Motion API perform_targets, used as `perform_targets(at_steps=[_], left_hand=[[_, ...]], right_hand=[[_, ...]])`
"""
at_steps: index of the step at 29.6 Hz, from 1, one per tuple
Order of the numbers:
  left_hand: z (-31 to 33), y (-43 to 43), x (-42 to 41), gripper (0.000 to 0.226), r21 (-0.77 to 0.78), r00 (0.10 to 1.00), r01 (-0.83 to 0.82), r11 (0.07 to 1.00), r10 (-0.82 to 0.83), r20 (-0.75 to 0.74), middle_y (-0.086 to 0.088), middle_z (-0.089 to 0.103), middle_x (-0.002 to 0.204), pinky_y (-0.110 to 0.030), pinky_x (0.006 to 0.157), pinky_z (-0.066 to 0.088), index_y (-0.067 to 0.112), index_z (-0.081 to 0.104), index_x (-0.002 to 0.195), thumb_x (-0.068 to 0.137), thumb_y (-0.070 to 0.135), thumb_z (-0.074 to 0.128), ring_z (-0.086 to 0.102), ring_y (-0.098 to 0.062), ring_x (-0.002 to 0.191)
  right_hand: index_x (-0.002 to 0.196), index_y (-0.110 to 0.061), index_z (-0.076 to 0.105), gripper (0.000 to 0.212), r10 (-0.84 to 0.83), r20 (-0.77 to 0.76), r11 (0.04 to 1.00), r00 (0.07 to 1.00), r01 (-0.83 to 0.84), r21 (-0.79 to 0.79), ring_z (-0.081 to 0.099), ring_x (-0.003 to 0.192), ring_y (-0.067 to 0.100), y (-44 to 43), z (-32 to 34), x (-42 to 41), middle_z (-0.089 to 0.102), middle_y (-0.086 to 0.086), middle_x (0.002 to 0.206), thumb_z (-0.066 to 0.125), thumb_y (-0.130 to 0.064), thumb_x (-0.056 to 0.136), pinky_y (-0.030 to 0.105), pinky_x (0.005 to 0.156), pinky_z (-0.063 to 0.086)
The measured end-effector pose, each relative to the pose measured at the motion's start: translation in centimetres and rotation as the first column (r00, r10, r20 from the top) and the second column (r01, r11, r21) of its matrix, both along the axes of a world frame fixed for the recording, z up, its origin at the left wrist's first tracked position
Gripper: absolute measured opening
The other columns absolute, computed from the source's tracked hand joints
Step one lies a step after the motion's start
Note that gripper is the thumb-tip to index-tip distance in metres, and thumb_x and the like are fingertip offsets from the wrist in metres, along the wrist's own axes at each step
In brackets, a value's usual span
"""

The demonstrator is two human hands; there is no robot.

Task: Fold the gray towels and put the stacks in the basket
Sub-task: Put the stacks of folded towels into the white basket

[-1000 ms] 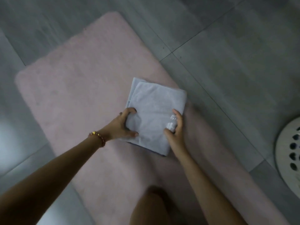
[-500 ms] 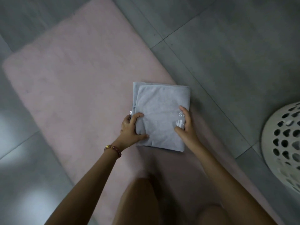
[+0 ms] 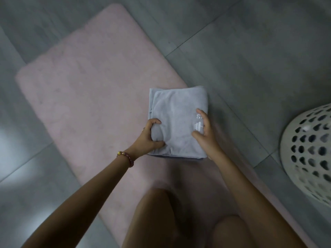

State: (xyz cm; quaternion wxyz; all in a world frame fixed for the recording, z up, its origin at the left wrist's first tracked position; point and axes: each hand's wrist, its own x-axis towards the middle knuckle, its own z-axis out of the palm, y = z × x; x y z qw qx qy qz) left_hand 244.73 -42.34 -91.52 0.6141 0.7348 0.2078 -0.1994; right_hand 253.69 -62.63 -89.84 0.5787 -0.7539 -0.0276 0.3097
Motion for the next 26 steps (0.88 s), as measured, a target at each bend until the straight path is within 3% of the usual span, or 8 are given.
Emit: perform_targets(at_steps=[3, 6, 10, 13, 15, 19, 23, 26], left_hand=[[5.5, -1.6, 0.2, 0.065, 0.002, 0.997, 0.049, 0.999, -0.049, 0.057, 0.001, 0.034, 0.13, -0.036, 0.097, 0.048, 0.033, 0.037, 0.114, 0.059, 0.033, 0.071, 0.04, -0.021, 0.122], [13.8, -5.2, 1.2, 0.067, 0.011, 0.979, 0.15, 0.989, -0.15, 0.136, 0.006, 0.035, 0.132, -0.05, 0.101, 0.042, 0.037, 0.038, 0.118, 0.061, 0.031, 0.072, 0.037, -0.025, 0.125], [25.0, -11.2, 5.4, 0.067, 0.022, 0.909, 0.304, 0.952, -0.297, 0.291, 0.011, 0.038, 0.131, -0.046, 0.106, 0.037, 0.034, 0.039, 0.123, 0.064, 0.028, 0.069, 0.038, -0.02, 0.126], [33.0, -18.1, 9.3, 0.067, 0.023, 0.812, 0.433, 0.901, -0.401, 0.424, 0.015, 0.039, 0.129, -0.036, 0.108, 0.036, 0.03, 0.04, 0.125, 0.065, 0.028, 0.07, 0.038, -0.015, 0.126], [36.5, -23.2, 11.3, 0.067, 0.032, 0.736, 0.511, 0.859, -0.456, 0.5, 0.019, 0.038, 0.128, -0.03, 0.107, 0.034, 0.029, 0.039, 0.126, 0.066, 0.029, 0.07, 0.038, -0.014, 0.125], [38.9, -33.0, 15.3, 0.067, 0.072, 0.601, 0.604, 0.794, -0.513, 0.614, 0.017, 0.038, 0.127, -0.029, 0.107, 0.032, 0.029, 0.039, 0.124, 0.065, 0.027, 0.071, 0.039, -0.013, 0.125], [36.5, -43.0, 17.7, 0.068, 0.065, 0.58, 0.656, 0.752, -0.557, 0.594, 0.02, 0.036, 0.124, -0.013, 0.101, 0.03, 0.034, 0.037, 0.118, 0.058, 0.033, 0.071, 0.038, 0.004, 0.117], [32.4, -47.2, 18.1, 0.071, 0.091, 0.589, 0.664, 0.742, -0.594, 0.547, 0.018, 0.036, 0.127, -0.007, 0.098, 0.027, 0.04, 0.036, 0.118, 0.059, 0.028, 0.073, 0.038, -0.002, 0.12]], right_hand=[[0.132, -0.023, 0.039, 0.066, 0.063, 0.04, 0.998, 0.997, -0.063, -0.011, 0.034, 0.122, -0.015, -2.1, 5.8, -0.1, 0.037, -0.007, 0.139, 0.045, 0.016, 0.078, -0.001, 0.099, 0.023], [0.128, -0.035, 0.041, 0.066, 0.011, 0.075, 1.0, 0.997, -0.01, -0.024, 0.031, 0.13, -0.009, -7.6, 14.9, -1.1, 0.036, -0.014, 0.142, 0.046, 0.014, 0.085, 0.001, 0.102, 0.022], [0.136, -0.027, 0.038, 0.064, -0.121, 0.208, 0.992, 0.971, 0.124, -0.001, 0.029, 0.134, -0.007, -15.8, 26.4, -1.2, 0.035, -0.025, 0.142, 0.054, 0.01, 0.087, 0.008, 0.108, 0.022], [0.136, -0.03, 0.036, 0.067, -0.209, 0.316, 0.976, 0.925, 0.215, 0.016, 0.029, 0.133, -0.007, -23.6, 34.7, -1.1, 0.036, -0.036, 0.136, 0.061, 0.006, 0.085, 0.01, 0.108, 0.024], [0.136, -0.03, 0.037, 0.066, -0.276, 0.357, 0.958, 0.892, 0.285, 0.027, 0.03, 0.134, -0.004, -29.0, 38.2, -0.8, 0.036, -0.034, 0.135, 0.063, 0.002, 0.084, 0.014, 0.109, 0.027], [0.131, -0.039, 0.041, 0.067, -0.406, 0.32, 0.909, 0.856, 0.414, 0.048, 0.037, 0.13, 0.005, -38.2, 40.8, 0.0, 0.037, -0.024, 0.136, 0.064, 0.002, 0.083, 0.023, 0.104, 0.038], [0.131, -0.035, 0.043, 0.066, -0.526, 0.282, 0.834, 0.802, 0.552, -0.015, 0.039, 0.124, 0.007, -45.8, 38.9, 1.1, 0.038, -0.022, 0.131, 0.061, 0.005, 0.082, 0.011, 0.096, 0.037], [0.131, -0.029, 0.044, 0.064, -0.539, 0.266, 0.815, 0.799, 0.575, -0.076, 0.038, 0.119, 0.005, -49.1, 35.1, 1.9, 0.039, -0.021, 0.126, 0.062, 0.006, 0.08, -0.003, 0.085, 0.032]])
